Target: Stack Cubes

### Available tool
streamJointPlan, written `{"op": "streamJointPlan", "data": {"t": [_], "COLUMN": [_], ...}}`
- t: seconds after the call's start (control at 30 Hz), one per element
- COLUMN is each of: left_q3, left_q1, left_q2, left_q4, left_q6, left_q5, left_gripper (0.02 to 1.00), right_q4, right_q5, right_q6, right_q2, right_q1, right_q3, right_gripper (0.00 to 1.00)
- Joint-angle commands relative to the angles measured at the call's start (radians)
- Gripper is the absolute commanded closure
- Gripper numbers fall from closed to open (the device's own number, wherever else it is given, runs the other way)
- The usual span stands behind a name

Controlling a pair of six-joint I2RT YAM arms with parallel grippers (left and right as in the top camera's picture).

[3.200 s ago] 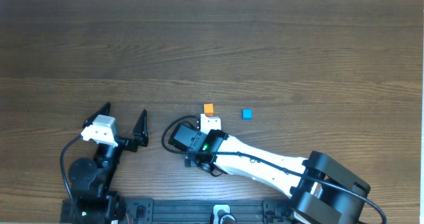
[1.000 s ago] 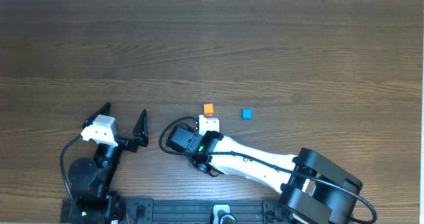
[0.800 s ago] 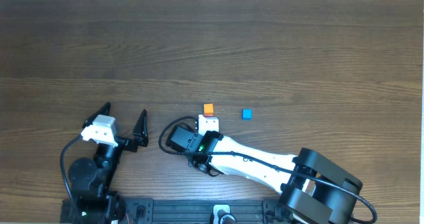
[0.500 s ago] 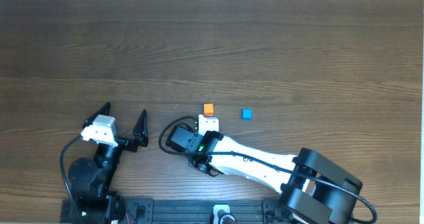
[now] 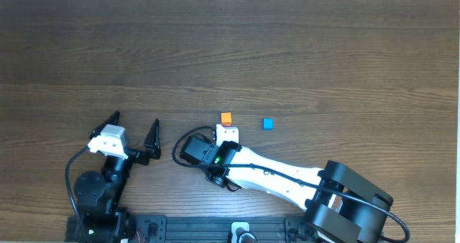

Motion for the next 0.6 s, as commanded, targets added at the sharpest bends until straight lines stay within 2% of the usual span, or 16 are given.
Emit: {"op": "streamJointPlan", "data": {"t": [0.03,0.17,0.4,0.6], "left_q3": [-0.01,-0.01,-0.01,-0.01], "left_q1": [0.005,0.005,0.005,0.005], "left_q2": [-0.009,-0.009,-0.009,-0.009], "left_q4": [0.006,0.006,0.006,0.006], "left_q6": [0.014,0.014,0.014,0.014], "left_q5": [0.006,0.006,0.006,0.006], "left_gripper": [0.023,0.018,0.025,0.02], "right_q4": [-0.078,-0.185,-0.325,-0.348], "right_q5": [0.062,0.102,0.147,0.134], "right_q6": [-0.001,-0.005,-0.056,-0.154], "right_q2": [-0.034,-0.057,-0.066,-0.062], "right_q1": [0.006,0.006,-0.026,-0.132], "right_q3": [0.093,0.19,0.368,0.451], "right_gripper": [0.908,0.989,0.989,0.989]}}
